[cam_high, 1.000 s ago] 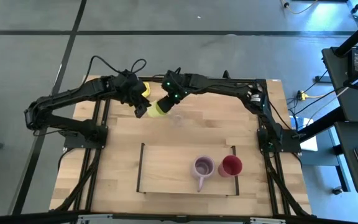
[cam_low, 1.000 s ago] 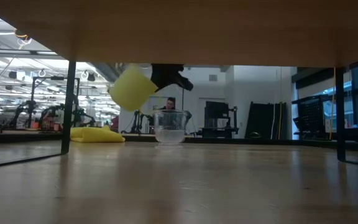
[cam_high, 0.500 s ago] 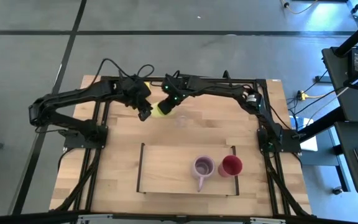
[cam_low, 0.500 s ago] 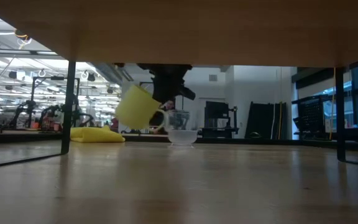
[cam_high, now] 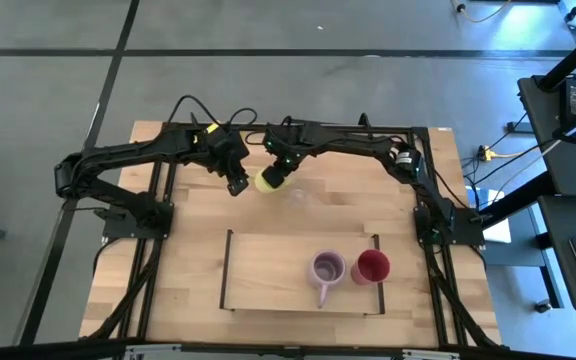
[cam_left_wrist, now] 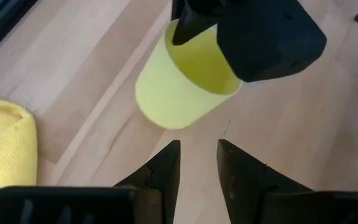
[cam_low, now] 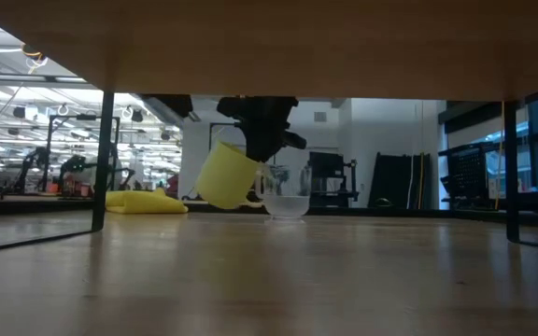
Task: Stack small to large cups/mugs on shelf
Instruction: Put the yellow mug on the shelf
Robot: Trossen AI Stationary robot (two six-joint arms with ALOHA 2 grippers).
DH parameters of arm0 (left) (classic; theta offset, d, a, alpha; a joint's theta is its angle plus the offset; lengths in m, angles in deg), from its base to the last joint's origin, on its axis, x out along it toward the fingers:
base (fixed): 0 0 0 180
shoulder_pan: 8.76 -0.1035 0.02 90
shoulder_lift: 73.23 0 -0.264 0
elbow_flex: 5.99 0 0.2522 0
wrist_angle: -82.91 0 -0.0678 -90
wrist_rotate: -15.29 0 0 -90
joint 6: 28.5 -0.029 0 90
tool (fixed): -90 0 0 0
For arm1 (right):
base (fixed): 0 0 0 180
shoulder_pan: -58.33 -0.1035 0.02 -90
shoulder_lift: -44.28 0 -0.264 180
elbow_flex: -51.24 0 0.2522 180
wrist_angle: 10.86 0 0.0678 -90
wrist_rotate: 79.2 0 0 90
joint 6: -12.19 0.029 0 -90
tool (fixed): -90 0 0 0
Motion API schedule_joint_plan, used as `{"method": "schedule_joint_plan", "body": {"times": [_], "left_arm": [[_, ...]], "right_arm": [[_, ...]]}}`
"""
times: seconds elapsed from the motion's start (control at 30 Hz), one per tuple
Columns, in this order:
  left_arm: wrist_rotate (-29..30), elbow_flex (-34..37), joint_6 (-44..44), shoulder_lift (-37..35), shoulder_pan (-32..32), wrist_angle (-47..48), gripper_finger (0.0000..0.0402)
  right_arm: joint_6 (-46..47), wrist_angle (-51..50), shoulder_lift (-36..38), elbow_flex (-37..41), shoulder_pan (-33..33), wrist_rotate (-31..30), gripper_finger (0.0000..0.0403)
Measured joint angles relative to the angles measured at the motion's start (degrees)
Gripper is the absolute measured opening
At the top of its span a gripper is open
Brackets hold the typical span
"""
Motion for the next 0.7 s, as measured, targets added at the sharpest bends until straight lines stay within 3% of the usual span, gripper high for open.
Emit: {"method": "schedule_joint_plan", "body": {"times": [0.37,0.6,0.7], "left_arm": [[0.0,0.0,0.0,0.1,0.0,-1.8,0.0099],[0.0,0.0,0.1,0.1,0.0,-1.9,0.0099],[0.0,0.0,0.1,0.1,0.0,-1.9,0.0099]], "right_arm": [[-3.0,-4.9,-0.1,0.0,1.2,-1.5,0.0032],[-5.3,-5.0,-0.1,0.0,1.7,-1.5,0.0012],[-5.4,-4.0,-0.1,0.0,1.7,-0.9,0.0029]]}}
